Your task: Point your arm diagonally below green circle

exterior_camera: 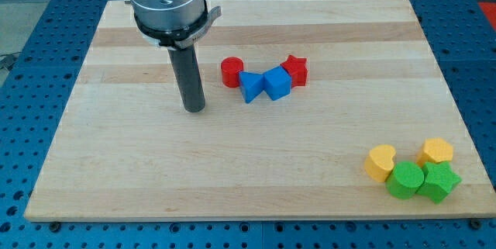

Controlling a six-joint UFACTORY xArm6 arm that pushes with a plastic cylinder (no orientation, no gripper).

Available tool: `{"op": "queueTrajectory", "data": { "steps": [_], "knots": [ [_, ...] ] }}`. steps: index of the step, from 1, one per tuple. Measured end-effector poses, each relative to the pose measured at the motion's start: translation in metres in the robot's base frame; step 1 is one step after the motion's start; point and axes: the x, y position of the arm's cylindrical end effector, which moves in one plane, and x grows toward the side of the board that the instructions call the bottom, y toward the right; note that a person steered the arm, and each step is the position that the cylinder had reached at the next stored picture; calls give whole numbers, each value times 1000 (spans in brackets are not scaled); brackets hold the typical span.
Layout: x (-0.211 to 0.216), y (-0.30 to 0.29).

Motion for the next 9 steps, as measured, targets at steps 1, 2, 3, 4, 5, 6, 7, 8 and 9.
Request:
{"op": "queueTrajectory", "data": {
  "steps": [1,2,3,4,5,6,7,8,9],
  "knots": [
    [-32,10],
    [-20,11],
    [114,37],
    [166,46],
    [167,63],
    [167,105],
    [167,115],
    [167,195],
    [167,267]
  ]
}}
